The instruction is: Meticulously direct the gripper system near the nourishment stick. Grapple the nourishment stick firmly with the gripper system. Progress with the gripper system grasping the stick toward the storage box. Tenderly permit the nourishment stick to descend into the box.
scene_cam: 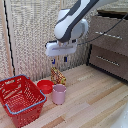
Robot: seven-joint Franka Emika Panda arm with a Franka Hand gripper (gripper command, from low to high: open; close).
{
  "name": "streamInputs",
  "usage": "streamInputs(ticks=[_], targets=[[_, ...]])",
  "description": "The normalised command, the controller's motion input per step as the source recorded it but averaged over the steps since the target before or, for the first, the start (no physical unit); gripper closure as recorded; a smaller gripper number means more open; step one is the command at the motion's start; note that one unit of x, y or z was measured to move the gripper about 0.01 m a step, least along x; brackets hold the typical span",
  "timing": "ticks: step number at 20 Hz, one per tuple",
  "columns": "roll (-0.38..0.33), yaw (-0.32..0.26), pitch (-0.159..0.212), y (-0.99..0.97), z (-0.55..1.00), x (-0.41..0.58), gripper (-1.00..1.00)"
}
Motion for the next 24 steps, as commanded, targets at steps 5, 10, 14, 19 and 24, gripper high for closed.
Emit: streamInputs(ticks=[5, 10, 14, 19, 24], targets=[[-0.016, -0.002, 0.057, -0.02, -0.44, 0.141, -1.0], [-0.048, -0.005, 0.067, 0.01, -0.31, 0.023, 1.0], [-0.017, 0.0, 0.042, 0.0, -0.09, 0.029, 1.0], [0.0, 0.0, 0.0, 0.0, 0.0, 0.02, 1.0], [0.0, 0.0, 0.0, 0.0, 0.0, 0.0, 1.0]])
